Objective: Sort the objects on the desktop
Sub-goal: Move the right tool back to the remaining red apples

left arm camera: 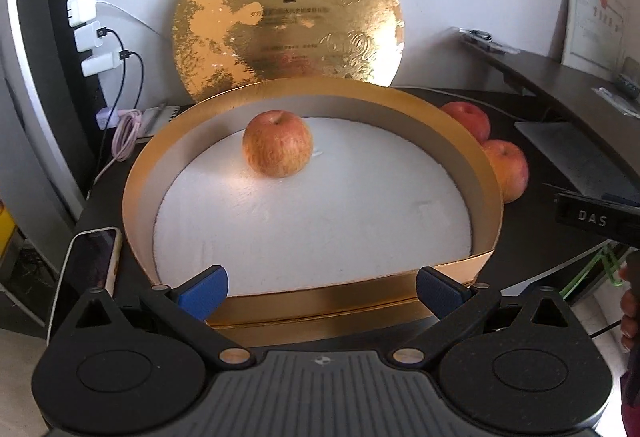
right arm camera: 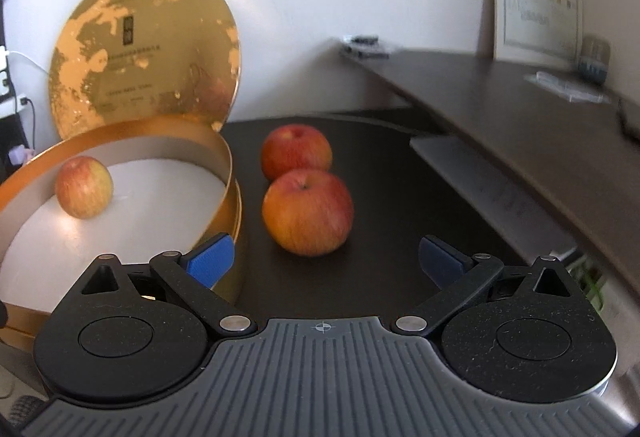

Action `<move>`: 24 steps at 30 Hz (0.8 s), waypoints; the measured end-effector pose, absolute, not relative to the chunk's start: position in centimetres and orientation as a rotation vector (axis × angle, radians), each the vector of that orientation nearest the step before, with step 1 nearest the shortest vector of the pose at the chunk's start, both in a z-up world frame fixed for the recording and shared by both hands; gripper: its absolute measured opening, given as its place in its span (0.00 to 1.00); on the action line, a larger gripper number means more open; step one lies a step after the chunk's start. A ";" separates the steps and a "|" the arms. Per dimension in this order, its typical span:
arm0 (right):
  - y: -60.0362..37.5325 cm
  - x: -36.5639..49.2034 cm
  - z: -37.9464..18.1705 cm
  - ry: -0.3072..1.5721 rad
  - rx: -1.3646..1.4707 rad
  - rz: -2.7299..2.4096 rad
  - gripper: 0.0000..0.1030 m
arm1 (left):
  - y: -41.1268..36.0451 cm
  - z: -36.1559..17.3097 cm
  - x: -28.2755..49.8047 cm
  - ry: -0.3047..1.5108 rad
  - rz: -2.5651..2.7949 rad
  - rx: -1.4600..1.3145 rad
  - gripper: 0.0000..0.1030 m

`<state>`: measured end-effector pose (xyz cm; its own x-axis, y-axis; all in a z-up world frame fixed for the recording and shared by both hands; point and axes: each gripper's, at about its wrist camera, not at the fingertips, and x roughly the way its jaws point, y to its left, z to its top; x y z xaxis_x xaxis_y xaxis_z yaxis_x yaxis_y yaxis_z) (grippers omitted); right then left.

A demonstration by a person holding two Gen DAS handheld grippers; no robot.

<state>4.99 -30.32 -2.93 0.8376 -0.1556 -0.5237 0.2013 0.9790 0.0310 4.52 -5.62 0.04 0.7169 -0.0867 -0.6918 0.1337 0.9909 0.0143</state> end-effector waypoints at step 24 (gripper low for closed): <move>-31.0 7.7 -4.8 0.630 0.036 -0.116 0.96 | -8.1 -1.0 3.9 0.819 -0.114 0.101 0.99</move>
<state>7.66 -30.95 -4.76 0.8020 -0.0968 -0.5894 0.1190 0.9929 -0.0012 3.94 -8.12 -0.99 0.6777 -0.0623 -0.7327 0.1399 0.9891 0.0454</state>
